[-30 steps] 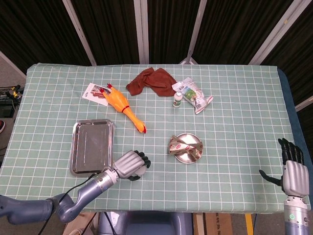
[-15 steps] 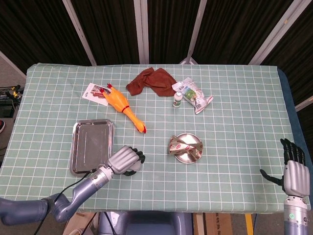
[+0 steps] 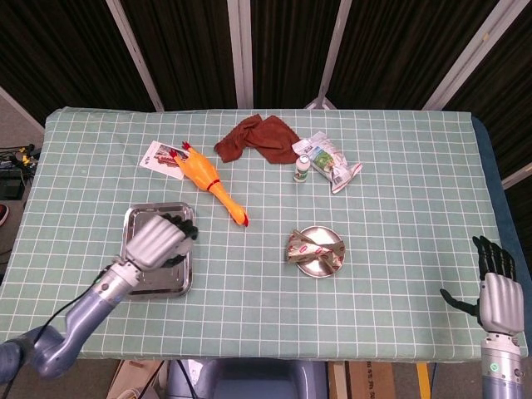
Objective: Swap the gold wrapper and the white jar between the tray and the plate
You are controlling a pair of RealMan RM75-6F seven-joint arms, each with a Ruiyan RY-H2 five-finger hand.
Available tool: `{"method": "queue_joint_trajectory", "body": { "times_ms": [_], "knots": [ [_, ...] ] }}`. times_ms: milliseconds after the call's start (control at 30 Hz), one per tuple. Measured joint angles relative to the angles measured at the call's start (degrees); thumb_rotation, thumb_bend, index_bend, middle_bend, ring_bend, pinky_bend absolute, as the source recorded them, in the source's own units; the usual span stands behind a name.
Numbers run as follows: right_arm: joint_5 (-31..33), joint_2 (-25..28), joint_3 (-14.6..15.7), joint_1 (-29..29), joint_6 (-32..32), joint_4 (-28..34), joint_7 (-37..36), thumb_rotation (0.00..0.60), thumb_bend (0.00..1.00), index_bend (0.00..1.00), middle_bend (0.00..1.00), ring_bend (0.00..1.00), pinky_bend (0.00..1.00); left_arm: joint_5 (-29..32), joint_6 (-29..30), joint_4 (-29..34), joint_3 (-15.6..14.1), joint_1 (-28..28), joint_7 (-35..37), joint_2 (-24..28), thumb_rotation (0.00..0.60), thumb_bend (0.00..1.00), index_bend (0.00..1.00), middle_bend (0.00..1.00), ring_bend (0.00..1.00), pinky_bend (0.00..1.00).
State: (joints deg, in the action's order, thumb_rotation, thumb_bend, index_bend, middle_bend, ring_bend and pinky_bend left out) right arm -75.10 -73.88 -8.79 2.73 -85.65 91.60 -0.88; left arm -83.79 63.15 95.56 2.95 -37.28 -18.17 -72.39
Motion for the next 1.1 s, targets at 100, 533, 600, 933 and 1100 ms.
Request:
{"method": "queue_joint_trajectory", "body": {
  "times_ms": [100,533,600,933,1100],
  "knots": [
    [0.03,-0.2,-0.05,0.06,0.11,-0.09,0.2,0.6,0.13,0.09,0.08,0.04,0.0,-0.14,0.95,-1.66,-1.31,1.8,2.72,1.77,0.6,0.55,0.47,0.52,0.43,0.51],
    [0.14,-0.39,-0.5,-0.14,-0.09,-0.3,-0.46,0.6,0.13,0.09,0.08,0.04,0.0,-2.78,-0.25,-18.83,-5.17,4.84,15.61,-5.08,0.6,0.52,0.43,0.42,0.34,0.48],
    [0.32,-0.29,-0.63,-0.2,0.0,-0.21,-0.92,0.6,0.13,0.09,0.08,0.04,0.0,-3.02,-1.05,-20.96,-5.61,5.06,16.72,-6.59,0.6,0.5,0.42,0.36,0.29,0.45],
    [0.26,-0.12,-0.93,-0.38,-0.25,-0.05,-1.34,0.6,0.13,0.09,0.08,0.04,0.0,-1.15,-3.21,-15.56,-5.43,5.75,17.97,-3.53,0.6,0.34,0.33,0.12,0.03,0.29],
    [-0.17,0.07,-0.84,-0.62,-0.74,0.6,-0.94,0.6,0.13,0.09,0.08,0.04,0.0,-1.73,3.94,-7.32,-4.87,8.69,17.67,1.72,0.6,0.34,0.32,0.11,0.03,0.27]
  ]
}}
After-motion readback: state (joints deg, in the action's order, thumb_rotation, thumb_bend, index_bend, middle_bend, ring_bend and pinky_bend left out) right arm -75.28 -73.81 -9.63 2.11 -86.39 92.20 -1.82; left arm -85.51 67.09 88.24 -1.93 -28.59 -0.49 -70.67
